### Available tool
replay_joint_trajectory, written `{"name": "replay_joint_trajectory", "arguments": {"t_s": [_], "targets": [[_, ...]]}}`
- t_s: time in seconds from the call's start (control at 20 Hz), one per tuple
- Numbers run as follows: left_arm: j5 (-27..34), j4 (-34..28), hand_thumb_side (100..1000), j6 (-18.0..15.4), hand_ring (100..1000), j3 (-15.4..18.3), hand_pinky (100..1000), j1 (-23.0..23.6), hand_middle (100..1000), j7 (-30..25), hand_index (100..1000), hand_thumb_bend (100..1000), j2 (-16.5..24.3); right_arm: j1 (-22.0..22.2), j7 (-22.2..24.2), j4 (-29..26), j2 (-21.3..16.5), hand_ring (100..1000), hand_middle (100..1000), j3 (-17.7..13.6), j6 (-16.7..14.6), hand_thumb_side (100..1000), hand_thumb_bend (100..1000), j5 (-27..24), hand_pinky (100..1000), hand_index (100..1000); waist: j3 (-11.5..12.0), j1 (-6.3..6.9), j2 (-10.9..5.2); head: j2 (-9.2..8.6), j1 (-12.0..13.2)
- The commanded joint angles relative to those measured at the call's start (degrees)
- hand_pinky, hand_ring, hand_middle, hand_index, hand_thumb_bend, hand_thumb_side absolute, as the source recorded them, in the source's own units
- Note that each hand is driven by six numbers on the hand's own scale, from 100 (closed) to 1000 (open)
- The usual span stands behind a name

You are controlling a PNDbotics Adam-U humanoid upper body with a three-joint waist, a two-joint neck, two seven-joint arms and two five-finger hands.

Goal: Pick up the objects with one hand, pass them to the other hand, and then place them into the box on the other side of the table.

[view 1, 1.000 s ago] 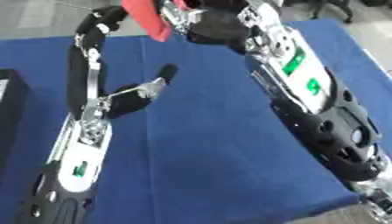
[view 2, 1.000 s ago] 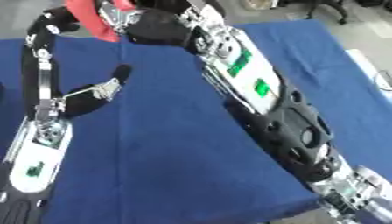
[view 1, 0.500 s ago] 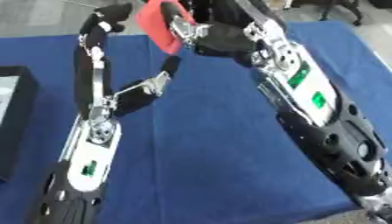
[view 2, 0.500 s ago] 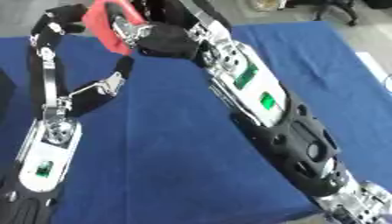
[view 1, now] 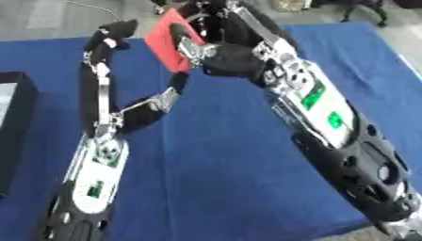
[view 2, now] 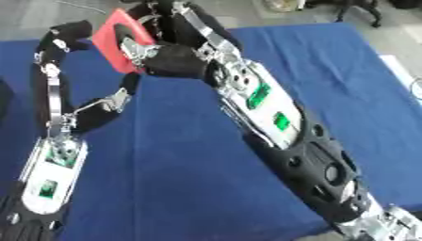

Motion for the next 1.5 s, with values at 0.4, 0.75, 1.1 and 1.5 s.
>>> {"name": "replay_joint_trajectory", "arguments": {"t_s": [0.4, 0.75, 1.1, 1.5], "targets": [[2.2, 0.6, 514, -2.5, 716, -0.7, 648, -0.9, 694, -2.4, 818, 574, 0.3, -0.7, 0.0, 1.8, 0.1, 434, 546, 1.2, 0.2, 100, 100, -0.1, 735, 816, -0.3, -0.16, -0.42, -0.15, -0.3], [3.7, 0.3, 524, -3.1, 705, -0.8, 639, -1.0, 681, -3.4, 805, 576, -0.1, -0.5, 0.8, 3.0, 0.4, 434, 545, 2.9, 1.2, 100, 100, -1.9, 735, 816, -0.5, -0.36, -0.38, -0.15, -0.3], [5.8, -0.4, 516, -2.9, 676, -0.8, 622, -0.9, 645, -3.9, 776, 536, -0.5, -0.5, 1.1, 2.6, 0.3, 437, 549, 3.3, 1.9, 100, 100, -3.4, 740, 819, -0.7, -0.3, -0.39, -0.15, -0.2], [6.4, 0.3, 501, -1.7, 638, -0.7, 590, -0.8, 617, -5.2, 758, 474, -0.6, -0.6, 2.1, 2.4, 0.2, 438, 550, 3.0, 1.4, 100, 100, -4.1, 742, 820, -0.8, -0.14, -0.36, -0.15, 0.2]]}}
